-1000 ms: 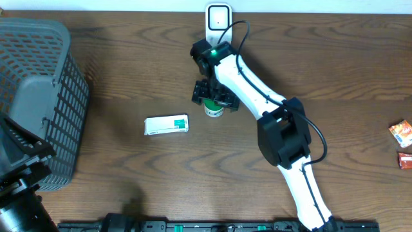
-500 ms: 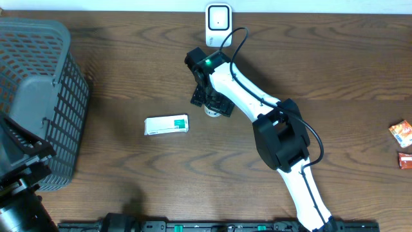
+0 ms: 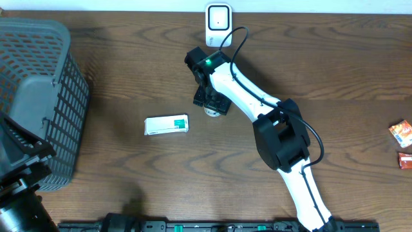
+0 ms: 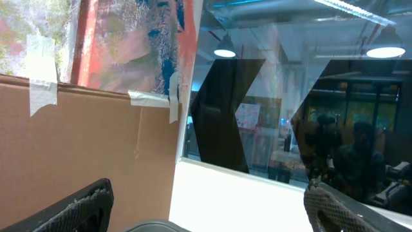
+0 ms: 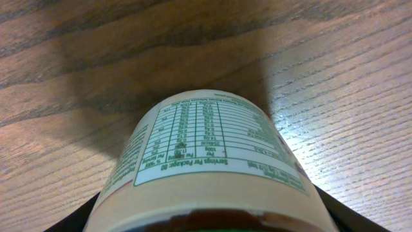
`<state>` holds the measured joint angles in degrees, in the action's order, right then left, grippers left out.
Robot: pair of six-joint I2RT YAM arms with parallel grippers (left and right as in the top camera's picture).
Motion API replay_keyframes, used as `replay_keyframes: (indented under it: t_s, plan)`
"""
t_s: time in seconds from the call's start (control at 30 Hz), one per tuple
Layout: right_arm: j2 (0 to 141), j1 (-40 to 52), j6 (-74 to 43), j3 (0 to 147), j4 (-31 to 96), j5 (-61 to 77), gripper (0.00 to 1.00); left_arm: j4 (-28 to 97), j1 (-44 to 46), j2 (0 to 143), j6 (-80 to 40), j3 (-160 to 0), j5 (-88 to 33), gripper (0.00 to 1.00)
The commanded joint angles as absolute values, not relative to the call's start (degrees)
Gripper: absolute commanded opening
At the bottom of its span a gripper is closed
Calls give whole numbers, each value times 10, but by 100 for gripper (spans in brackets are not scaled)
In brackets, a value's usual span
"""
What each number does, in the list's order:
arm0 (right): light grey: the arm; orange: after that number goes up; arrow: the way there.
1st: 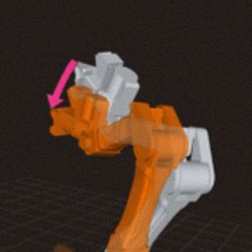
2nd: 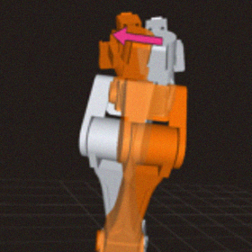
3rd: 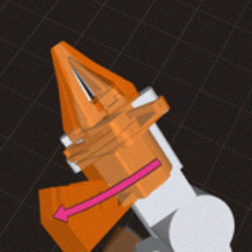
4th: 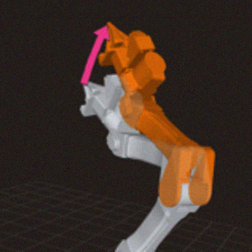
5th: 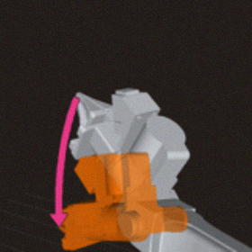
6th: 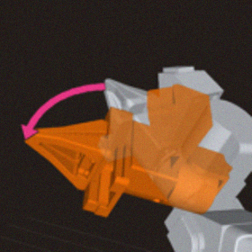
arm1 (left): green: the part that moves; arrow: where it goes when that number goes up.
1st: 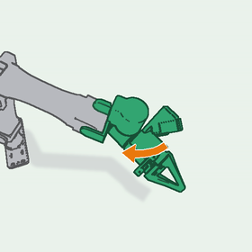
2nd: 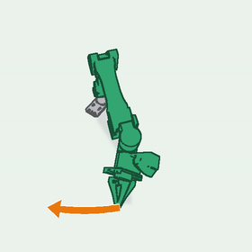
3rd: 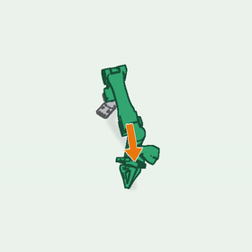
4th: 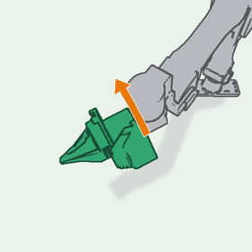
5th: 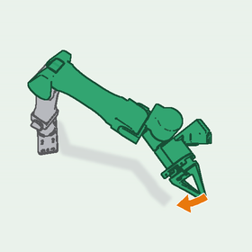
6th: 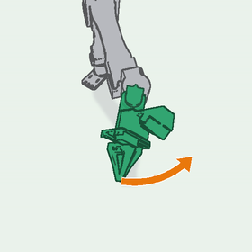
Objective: Scan the item barcode
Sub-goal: 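Raise the green-capped bottle up to the white scanner with the right gripper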
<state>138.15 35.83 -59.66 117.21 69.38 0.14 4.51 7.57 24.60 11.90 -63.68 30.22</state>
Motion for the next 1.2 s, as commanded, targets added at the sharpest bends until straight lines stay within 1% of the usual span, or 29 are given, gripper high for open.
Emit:
replay_keyframes:
  t_s: [0.0, 0.27, 0.4, 0.47, 0.6, 0.7, 0.8, 0.87, 1.0, 1.07, 1.17]
  plan:
    - [1373, 351, -586, 1164, 703, 8, 59, 43, 73, 244, 124, -644, 307, 95]
    - [1373, 337, -561, 1164, 707, 51, 53, 43, 73, 244, 124, -644, 307, 95]
    - [1372, 336, -561, 1172, 726, 71, 44, 43, 73, 244, 124, -644, 307, 95]
    - [1370, 333, -552, 1188, 752, 81, 42, 43, 73, 244, 124, -644, 307, 95]
    - [1358, 333, -495, 1230, 798, 104, 42, 43, 73, 244, 124, -644, 307, 95]
    - [1344, 330, -422, 1269, 837, 151, 45, 43, 73, 244, 124, -644, 307, 95]
    - [1329, 322, -336, 1298, 870, 214, 49, 43, 73, 244, 124, -644, 307, 95]
    - [1318, 315, -290, 1308, 899, 246, 50, 43, 73, 244, 124, -644, 307, 95]
    - [1299, 300, -259, 1313, 962, 256, 49, 43, 73, 244, 124, -644, 307, 95]
    - [1293, 296, -230, 1313, 973, 265, 45, 43, 73, 244, 124, -644, 307, 95]
    - [1284, 296, -216, 1313, 973, 290, 48, 43, 73, 244, 124, -644, 307, 95]
